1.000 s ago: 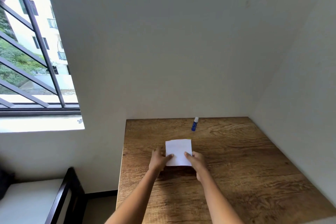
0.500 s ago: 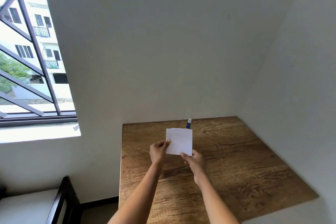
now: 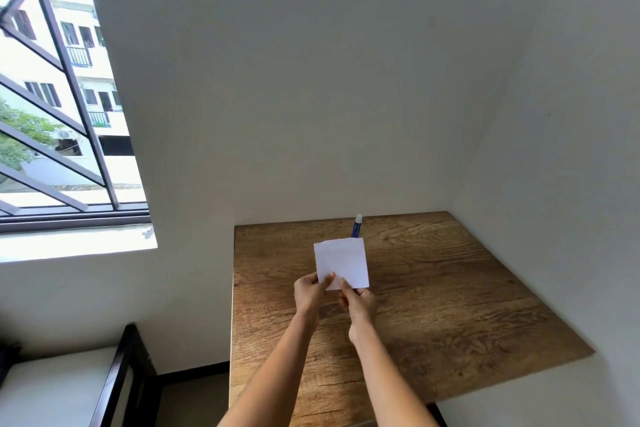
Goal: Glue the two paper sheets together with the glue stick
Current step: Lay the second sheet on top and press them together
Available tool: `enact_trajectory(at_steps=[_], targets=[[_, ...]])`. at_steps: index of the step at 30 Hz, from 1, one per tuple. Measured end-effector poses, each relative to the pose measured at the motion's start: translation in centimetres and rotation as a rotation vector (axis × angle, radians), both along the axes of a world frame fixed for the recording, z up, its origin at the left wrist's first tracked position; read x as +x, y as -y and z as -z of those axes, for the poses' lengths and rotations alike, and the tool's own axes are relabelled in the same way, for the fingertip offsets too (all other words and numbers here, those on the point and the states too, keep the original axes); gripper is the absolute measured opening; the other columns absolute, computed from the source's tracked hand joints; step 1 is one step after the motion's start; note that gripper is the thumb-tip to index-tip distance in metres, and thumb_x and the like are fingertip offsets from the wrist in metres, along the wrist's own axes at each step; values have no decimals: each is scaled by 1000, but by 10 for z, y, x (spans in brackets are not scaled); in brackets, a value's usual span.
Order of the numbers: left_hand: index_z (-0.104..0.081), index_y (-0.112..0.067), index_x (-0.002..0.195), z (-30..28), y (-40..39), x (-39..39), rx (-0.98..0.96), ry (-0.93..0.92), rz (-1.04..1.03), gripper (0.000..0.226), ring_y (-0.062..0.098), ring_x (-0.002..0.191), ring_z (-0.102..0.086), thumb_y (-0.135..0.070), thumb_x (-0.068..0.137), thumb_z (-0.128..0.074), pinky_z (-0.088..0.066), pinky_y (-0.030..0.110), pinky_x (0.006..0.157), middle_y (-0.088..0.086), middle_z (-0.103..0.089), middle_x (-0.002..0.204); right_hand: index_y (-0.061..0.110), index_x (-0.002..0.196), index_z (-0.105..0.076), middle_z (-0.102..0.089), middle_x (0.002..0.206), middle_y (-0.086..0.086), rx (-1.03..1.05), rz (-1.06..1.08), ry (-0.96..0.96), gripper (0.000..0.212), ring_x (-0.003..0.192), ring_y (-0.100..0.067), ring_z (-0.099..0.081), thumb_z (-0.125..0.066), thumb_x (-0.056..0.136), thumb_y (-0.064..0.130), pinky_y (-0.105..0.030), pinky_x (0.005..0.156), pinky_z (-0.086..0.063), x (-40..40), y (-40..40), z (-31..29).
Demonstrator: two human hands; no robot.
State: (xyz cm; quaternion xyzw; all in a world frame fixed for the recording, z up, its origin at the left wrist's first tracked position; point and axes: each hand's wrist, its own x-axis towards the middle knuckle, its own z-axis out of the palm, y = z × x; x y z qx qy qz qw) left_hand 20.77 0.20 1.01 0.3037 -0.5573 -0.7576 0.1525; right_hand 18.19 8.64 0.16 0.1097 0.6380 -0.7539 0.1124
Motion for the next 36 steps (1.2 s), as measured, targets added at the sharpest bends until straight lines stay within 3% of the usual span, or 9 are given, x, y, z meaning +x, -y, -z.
enact_trajectory(at_steps=[4,12,17,22,25,27,31,34,36], targets=[[-67,-4,95,0,4,4,7,2,39,18,29,86,-69,-18,84,-68,-58,45,79,14,-70,92,5,87,-67,-64,71,-4,39,2,1,19,63,-12,-57,-73,79,21,-20,56,-46,-9,-19,-2],[-64,1,103,-4,7,7,51,23,129,24,17,71,-67,-15,85,-67,-52,19,46,7,-69,85,9,86,-70,-66,70,-1,115,-92,-51,16,60,-11,-56,-75,77,21,-16,46,-45,-34,-46,-26],[-65,0,103,-8,7,0,-1,20,160,26,16,74,-66,-19,86,-66,-52,18,52,4,-68,86,1,94,-70,-68,73,0,229,-169,-99,22,63,-9,-59,-73,79,16,-13,48,-45,-46,-56,-30],[-68,-1,102,-18,19,-22,-82,24,82,23,22,93,-64,-17,86,-66,-56,35,85,5,-65,98,-1,99,-70,-69,79,-4,309,-185,-110,26,66,-10,-61,-72,80,16,-14,50,-45,-49,-70,-26],[-68,2,104,-20,13,-36,-99,2,97,24,20,87,-64,-15,86,-65,-55,22,69,7,-67,95,0,102,-69,-69,84,-7,310,-165,-86,26,68,-11,-61,-70,82,17,-18,53,-45,-54,-80,-24],[-68,-1,101,-17,1,-44,-84,-1,98,21,19,81,-63,-16,90,-61,-53,25,67,6,-67,88,-1,105,-67,-67,81,-7,323,-157,-69,27,64,-11,-56,-66,86,18,-19,54,-43,-63,-87,-24],[-64,-14,78,-11,-30,-75,-124,37,69,23,13,62,-59,-20,96,-50,-49,23,53,1,-64,72,0,109,-64,-59,73,-4,377,-86,-45,27,57,-10,-45,-60,90,18,-18,47,-37,-95,-106,-25],[-64,-3,96,-6,-53,-106,-232,98,169,22,17,61,-62,-21,96,-51,-50,25,48,7,-66,78,-3,112,-63,-60,84,-9,409,-23,-42,28,61,-12,-48,-59,90,15,-18,45,-38,-129,-124,-25],[-59,-6,117,-4,-69,-127,-354,155,256,28,22,76,-66,-20,92,-56,-56,31,61,10,-67,96,-3,113,-62,-61,96,-14,419,-3,-23,30,76,-19,-54,-59,90,15,-22,53,-41,-152,-134,-22]])
